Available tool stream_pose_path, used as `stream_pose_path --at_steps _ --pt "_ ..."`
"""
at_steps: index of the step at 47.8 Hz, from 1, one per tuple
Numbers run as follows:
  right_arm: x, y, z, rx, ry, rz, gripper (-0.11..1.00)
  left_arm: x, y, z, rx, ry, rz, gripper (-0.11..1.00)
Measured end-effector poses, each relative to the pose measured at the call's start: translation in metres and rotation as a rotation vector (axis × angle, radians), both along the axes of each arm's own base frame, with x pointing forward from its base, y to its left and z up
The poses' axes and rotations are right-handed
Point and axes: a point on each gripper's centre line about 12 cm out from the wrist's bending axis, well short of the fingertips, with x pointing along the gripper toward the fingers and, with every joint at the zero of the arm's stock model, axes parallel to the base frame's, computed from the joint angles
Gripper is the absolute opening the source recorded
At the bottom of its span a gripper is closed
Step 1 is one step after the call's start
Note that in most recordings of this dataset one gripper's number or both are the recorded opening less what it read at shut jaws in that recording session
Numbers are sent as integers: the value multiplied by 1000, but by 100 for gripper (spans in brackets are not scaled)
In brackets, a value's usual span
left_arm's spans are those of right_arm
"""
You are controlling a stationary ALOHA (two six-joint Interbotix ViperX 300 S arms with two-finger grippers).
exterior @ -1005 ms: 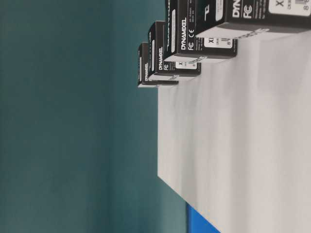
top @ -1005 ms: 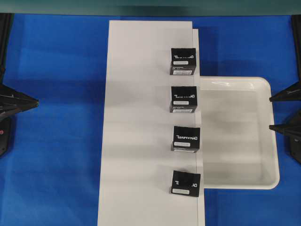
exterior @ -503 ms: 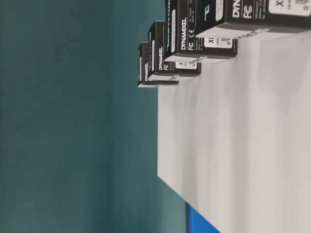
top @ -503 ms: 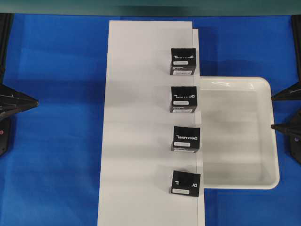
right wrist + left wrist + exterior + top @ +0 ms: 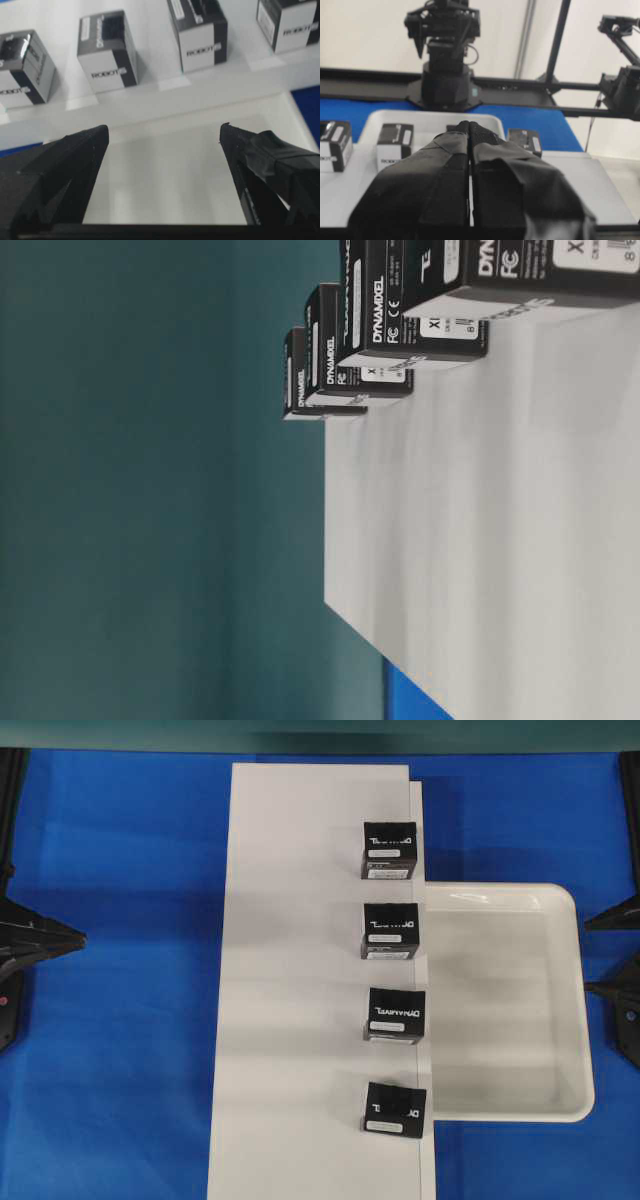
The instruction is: Place the box from the white plastic tray onto the white base.
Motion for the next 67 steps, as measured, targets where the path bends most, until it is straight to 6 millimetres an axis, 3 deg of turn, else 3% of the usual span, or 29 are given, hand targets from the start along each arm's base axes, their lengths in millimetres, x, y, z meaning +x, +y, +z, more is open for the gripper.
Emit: stream_pose_path --at_steps 67 --pt "0 0 2 -25 -7 10 98 7 0 -6 3 32 0 -3"
